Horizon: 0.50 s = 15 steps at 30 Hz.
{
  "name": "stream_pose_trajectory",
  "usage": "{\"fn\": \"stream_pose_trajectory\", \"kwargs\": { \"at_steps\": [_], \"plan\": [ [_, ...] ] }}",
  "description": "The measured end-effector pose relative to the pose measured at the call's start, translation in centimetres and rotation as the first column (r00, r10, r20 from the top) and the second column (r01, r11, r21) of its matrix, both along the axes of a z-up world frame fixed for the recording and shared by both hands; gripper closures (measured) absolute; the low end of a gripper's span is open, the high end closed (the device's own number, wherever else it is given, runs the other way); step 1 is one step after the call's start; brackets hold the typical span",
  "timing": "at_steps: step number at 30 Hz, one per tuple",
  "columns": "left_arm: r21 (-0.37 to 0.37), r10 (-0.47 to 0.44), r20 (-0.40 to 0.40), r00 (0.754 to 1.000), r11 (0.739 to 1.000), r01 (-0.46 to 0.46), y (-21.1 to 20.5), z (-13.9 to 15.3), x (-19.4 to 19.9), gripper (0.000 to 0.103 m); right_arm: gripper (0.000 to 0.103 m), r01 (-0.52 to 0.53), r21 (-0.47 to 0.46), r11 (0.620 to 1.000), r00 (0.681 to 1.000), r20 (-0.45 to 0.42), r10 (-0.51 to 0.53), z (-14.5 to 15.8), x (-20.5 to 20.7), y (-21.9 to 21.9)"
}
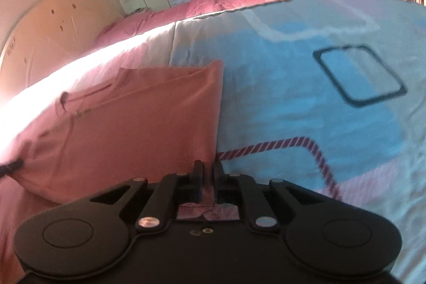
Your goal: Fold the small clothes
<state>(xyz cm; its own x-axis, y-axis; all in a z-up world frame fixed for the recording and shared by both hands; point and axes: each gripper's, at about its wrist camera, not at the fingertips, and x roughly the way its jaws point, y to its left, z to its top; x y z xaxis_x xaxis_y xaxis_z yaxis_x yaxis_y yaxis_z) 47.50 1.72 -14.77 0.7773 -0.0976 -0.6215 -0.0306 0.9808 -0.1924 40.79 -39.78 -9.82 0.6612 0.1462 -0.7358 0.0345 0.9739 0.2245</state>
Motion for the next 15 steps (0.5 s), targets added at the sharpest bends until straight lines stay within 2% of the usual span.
{"fn": "stream_pose_trajectory", "kwargs": {
  "at_steps": [1,3,5,6,9,12,15],
  "plan": [
    [0.012,-0.007,-0.032,0.999,1.000,0.008,-0.2,-0.8,0.4,0.091,0.096,-0.004,-0.011,1.000,1.000,-0.010,0.004,-0.5,0.1,0.1],
    [0.056,-0.034,-0.011,0.999,0.998,0.035,-0.5,-0.8,0.3,0.089,0.097,-0.011,-0.046,0.999,1.000,0.000,0.011,-0.6,0.5,0.3],
    [0.099,0.019,0.021,1.000,0.995,-0.021,-0.4,0.4,-0.6,0.080,0.081,0.020,-0.073,0.997,1.000,0.010,-0.019,0.1,0.2,0.5],
    [0.131,0.035,0.052,0.998,0.990,-0.041,-0.6,1.2,-1.4,0.075,0.080,0.037,-0.082,0.996,0.999,0.040,-0.034,0.8,-0.5,0.6],
    [0.078,-0.037,0.092,0.995,0.997,0.030,-2.3,2.5,-2.5,0.072,0.080,0.002,-0.057,0.998,0.995,0.101,0.003,2.1,-2.4,1.5],
    [0.100,-0.158,0.086,0.984,0.984,0.150,-7.1,2.1,-2.1,0.072,0.080,-0.072,-0.047,0.996,0.992,0.104,0.077,1.2,-2.6,4.2],
    [0.024,-0.214,0.052,0.975,0.977,0.213,-10.1,1.3,-1.3,0.070,0.080,-0.121,-0.021,0.992,0.989,0.077,0.123,0.0,-2.3,6.9]
  ]
}}
